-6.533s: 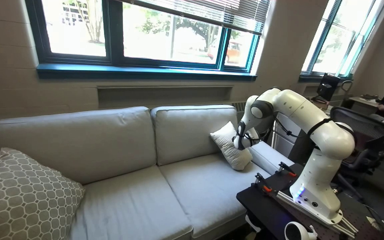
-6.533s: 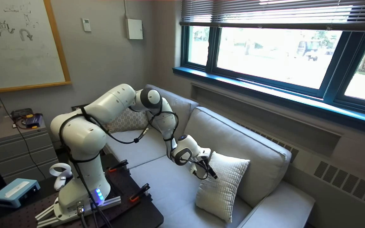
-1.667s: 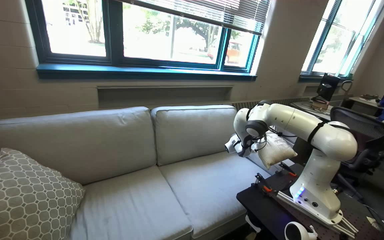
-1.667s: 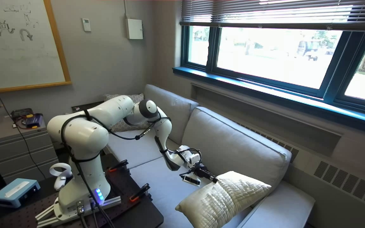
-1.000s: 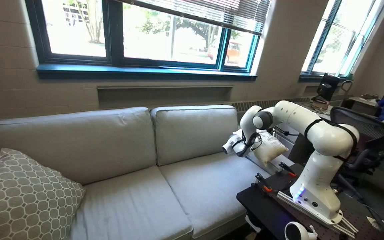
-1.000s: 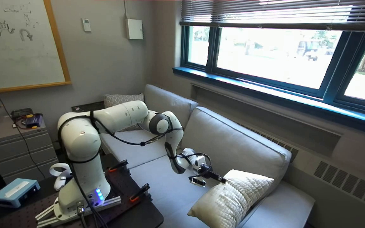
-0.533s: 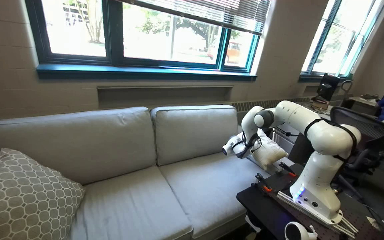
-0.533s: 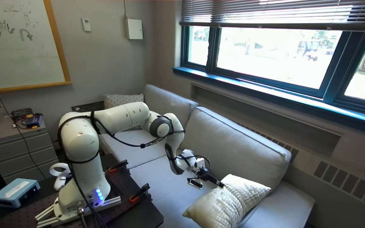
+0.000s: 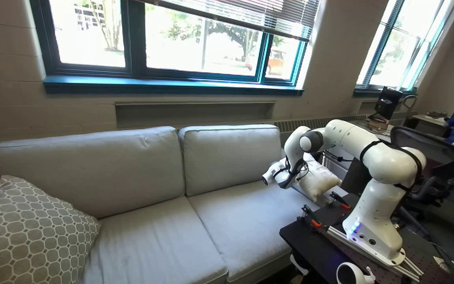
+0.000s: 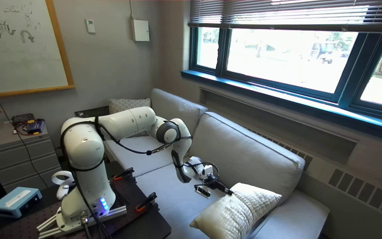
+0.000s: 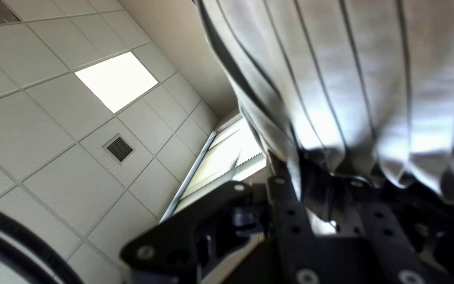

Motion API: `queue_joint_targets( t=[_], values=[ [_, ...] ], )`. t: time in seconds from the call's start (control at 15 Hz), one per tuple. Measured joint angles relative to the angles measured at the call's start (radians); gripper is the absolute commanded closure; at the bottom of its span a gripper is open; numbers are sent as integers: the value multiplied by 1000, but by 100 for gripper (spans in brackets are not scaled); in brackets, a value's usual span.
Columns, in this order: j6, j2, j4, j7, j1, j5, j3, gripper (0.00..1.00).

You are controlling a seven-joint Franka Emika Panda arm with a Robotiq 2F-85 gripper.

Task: Move the small pillow to the right side of the sofa

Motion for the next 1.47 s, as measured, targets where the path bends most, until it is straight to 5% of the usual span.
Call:
queue_joint_targets(
  t=[0.6,1.47],
  values=[
    [-36,0,13,-15,26,0,-1,93],
    [86,-2,152,-6,71,-14,-17,94]
  ],
)
